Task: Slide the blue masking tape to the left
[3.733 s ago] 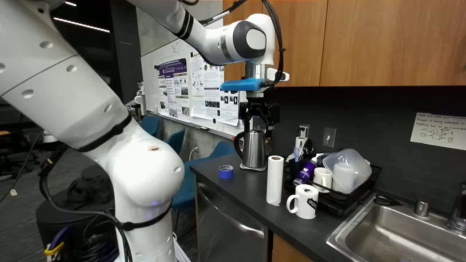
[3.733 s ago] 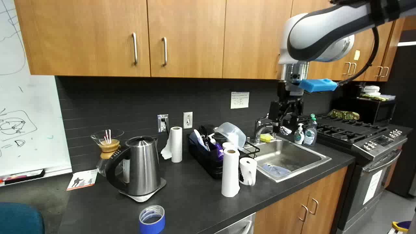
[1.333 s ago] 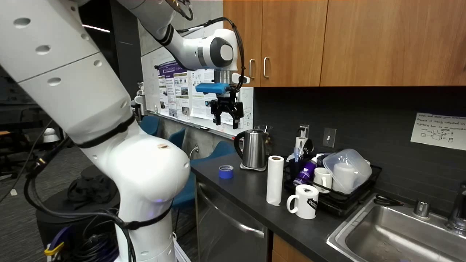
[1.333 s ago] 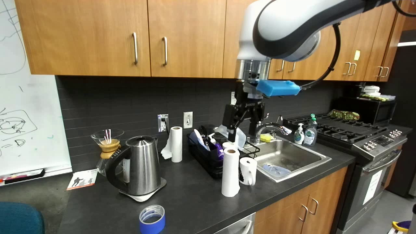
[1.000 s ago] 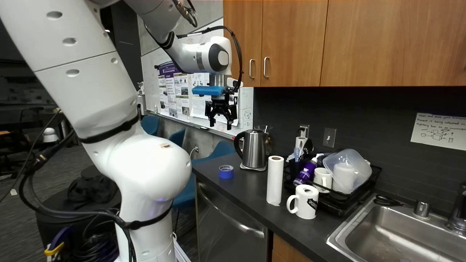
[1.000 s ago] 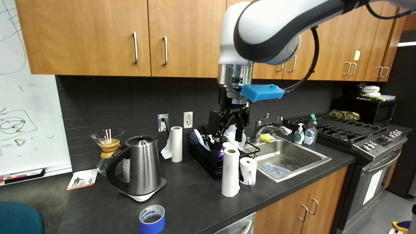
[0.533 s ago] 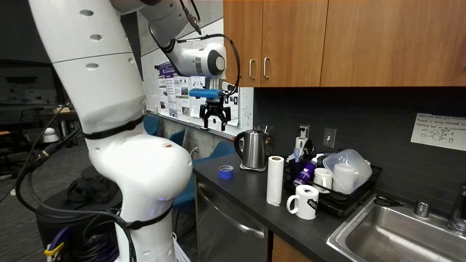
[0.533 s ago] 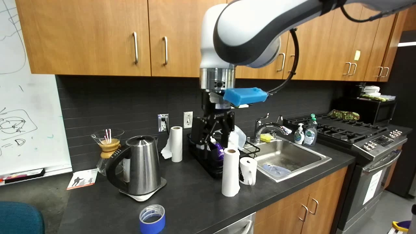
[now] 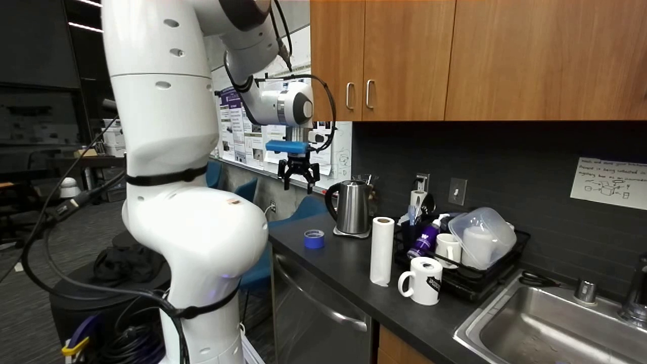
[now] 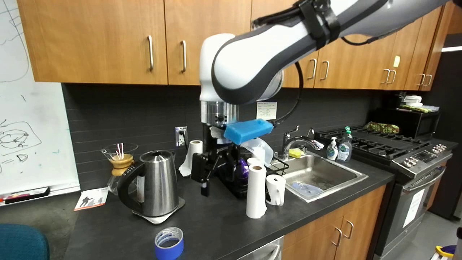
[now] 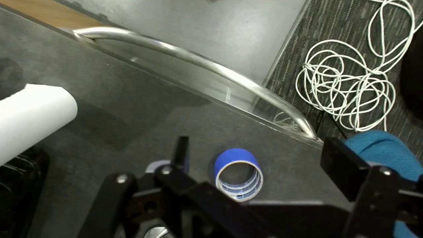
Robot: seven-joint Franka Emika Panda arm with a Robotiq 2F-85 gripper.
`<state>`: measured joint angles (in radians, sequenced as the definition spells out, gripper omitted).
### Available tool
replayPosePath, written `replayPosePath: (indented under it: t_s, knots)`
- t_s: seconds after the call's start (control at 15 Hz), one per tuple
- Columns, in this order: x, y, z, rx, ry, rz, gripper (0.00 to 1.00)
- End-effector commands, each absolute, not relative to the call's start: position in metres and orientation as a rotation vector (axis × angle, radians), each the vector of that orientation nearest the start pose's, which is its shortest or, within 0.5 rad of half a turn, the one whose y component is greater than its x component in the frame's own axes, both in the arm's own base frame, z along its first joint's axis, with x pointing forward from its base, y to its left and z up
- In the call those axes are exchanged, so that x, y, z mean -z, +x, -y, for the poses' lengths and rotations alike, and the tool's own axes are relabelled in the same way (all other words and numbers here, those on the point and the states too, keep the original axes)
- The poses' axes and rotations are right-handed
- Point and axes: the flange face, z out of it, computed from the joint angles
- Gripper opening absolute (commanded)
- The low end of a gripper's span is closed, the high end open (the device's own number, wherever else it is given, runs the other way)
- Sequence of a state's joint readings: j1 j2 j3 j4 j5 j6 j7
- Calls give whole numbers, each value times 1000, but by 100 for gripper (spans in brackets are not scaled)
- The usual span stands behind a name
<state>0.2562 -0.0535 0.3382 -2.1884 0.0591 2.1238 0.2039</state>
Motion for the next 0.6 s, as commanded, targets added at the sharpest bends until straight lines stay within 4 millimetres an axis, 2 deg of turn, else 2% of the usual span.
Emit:
replayPosePath:
  t_s: [0.0, 0.2, 0.33, 0.53]
  knots:
    - [-374, 450, -311, -60, -3110, 545, 100]
    - [-347, 457, -310, -121, -3156, 513, 100]
    - [-339, 458, -308, -152, -3172, 490, 100]
    - [-364, 446, -296, -125, -3115, 435, 100]
